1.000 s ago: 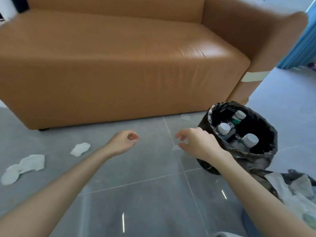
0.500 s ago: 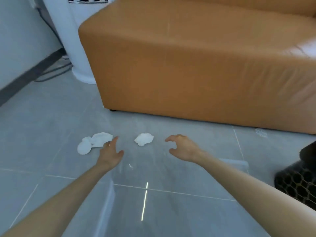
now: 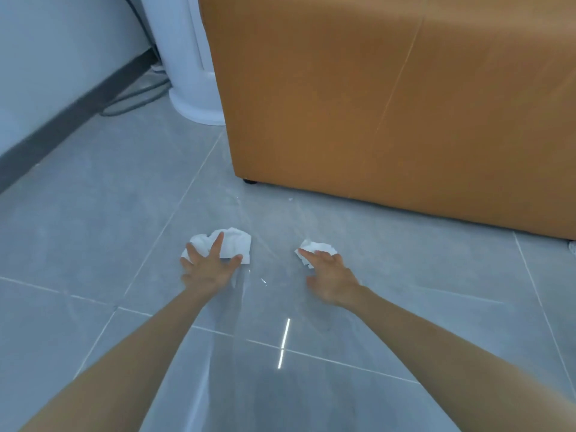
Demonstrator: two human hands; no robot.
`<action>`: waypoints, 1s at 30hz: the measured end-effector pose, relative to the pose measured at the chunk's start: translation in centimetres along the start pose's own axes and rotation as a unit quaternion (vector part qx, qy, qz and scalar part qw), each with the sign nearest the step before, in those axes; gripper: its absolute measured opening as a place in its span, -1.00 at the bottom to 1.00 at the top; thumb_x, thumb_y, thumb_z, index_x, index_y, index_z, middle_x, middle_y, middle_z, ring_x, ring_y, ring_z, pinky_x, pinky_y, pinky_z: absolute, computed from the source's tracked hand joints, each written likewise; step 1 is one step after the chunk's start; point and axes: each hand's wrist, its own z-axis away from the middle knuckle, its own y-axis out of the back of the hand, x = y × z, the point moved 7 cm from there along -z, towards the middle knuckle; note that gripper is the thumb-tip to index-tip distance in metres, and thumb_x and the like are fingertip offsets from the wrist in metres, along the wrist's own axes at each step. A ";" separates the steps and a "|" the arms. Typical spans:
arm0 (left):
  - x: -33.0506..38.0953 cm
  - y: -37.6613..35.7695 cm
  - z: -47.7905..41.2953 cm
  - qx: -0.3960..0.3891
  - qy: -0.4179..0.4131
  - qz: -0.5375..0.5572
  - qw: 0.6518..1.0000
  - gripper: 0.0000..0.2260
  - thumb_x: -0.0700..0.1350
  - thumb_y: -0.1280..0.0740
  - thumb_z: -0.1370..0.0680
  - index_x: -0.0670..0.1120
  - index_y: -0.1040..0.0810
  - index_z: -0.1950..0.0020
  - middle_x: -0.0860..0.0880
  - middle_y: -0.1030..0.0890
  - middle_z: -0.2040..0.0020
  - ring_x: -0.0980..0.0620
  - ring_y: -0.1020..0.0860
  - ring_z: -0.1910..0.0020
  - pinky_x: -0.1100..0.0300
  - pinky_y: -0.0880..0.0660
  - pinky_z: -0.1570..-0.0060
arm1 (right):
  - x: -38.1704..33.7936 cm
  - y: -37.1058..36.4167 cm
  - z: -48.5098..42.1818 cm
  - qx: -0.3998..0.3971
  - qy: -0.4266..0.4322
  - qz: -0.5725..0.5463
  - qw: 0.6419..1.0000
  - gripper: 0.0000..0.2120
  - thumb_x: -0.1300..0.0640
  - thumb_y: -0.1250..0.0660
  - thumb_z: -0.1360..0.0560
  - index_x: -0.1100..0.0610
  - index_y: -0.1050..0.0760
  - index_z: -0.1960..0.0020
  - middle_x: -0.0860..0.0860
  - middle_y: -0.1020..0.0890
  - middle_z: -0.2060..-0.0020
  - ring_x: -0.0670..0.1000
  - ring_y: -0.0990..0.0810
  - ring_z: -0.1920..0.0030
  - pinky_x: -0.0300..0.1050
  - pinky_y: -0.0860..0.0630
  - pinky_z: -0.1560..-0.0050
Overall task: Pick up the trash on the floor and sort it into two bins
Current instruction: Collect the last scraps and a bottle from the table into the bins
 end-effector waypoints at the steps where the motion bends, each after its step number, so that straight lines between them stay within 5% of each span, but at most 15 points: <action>1: 0.2 -0.3 -0.2 -0.004 -0.002 -0.007 1.000 -0.40 0.29 -0.23 -0.49 0.31 -0.06 -0.47 -0.08 0.12 -0.53 -0.21 0.01 -0.48 -0.10 -0.12 -0.40 | 0.0 -0.2 0.0 0.010 0.003 0.012 1.000 -0.45 0.10 -0.13 -0.57 -0.15 -0.09 -0.51 -0.03 -0.13 -0.49 0.09 -0.09 -0.45 0.02 -0.31 -0.33; 10: 3.6 -2.3 2.9 0.082 -0.174 -0.098 0.976 -0.74 -0.06 -0.28 -0.55 0.03 -0.50 -0.24 -0.08 -0.37 -0.28 -0.19 -0.31 -0.21 0.05 -0.33 -0.18 | -0.4 -1.9 2.3 0.048 0.067 0.034 0.996 -0.76 0.22 -0.22 -0.52 0.10 -0.48 -0.17 0.05 -0.45 -0.14 0.09 -0.43 -0.15 -0.13 -0.38 -0.04; 15: 4.9 -3.5 4.8 0.046 -0.243 -0.218 0.944 -0.67 -0.25 -0.20 -0.54 -0.03 -0.39 -0.29 -0.05 -0.41 -0.25 -0.12 -0.42 -0.14 0.12 -0.44 -0.01 | 1.1 -2.0 4.9 -0.036 0.059 0.007 0.998 -0.80 0.24 -0.24 -0.48 0.11 -0.53 -0.07 0.08 -0.51 -0.10 0.08 -0.50 -0.07 -0.20 -0.36 0.05; 19: 6.4 -2.9 6.8 0.026 -0.266 -0.254 0.930 -0.64 -0.25 -0.20 -0.53 -0.06 -0.32 -0.32 -0.08 -0.45 -0.17 -0.13 -0.54 -0.07 0.10 -0.43 0.08 | 3.2 1.0 8.7 -0.021 0.031 -0.047 0.998 -0.81 0.20 -0.25 -0.46 0.06 -0.56 -0.02 0.05 -0.59 -0.03 -0.03 -0.45 0.10 -0.23 -0.35 0.13; 25: 13.1 -2.0 11.9 0.013 -0.306 -0.104 0.946 -0.76 -0.22 -0.26 -0.52 -0.03 -0.48 -0.17 -0.06 -0.56 -0.09 -0.12 -0.54 -0.02 0.13 -0.40 0.14 | 8.0 8.5 17.3 0.097 -0.024 -0.128 0.987 -0.85 0.23 -0.26 -0.47 0.01 -0.52 0.07 -0.10 -0.52 0.24 -0.14 -0.42 0.31 -0.39 -0.32 0.38; 30: 22.7 -1.5 19.4 -0.037 -0.371 0.047 0.927 -0.86 -0.17 -0.34 -0.52 -0.08 -0.56 -0.07 -0.02 -0.62 -0.01 -0.05 -0.55 -0.02 0.24 -0.31 0.16 | 13.8 13.9 26.7 0.218 -0.082 -0.211 0.949 -0.84 0.22 -0.30 -0.48 -0.04 -0.47 0.17 -0.15 -0.49 0.35 -0.16 -0.40 0.42 -0.35 -0.33 0.43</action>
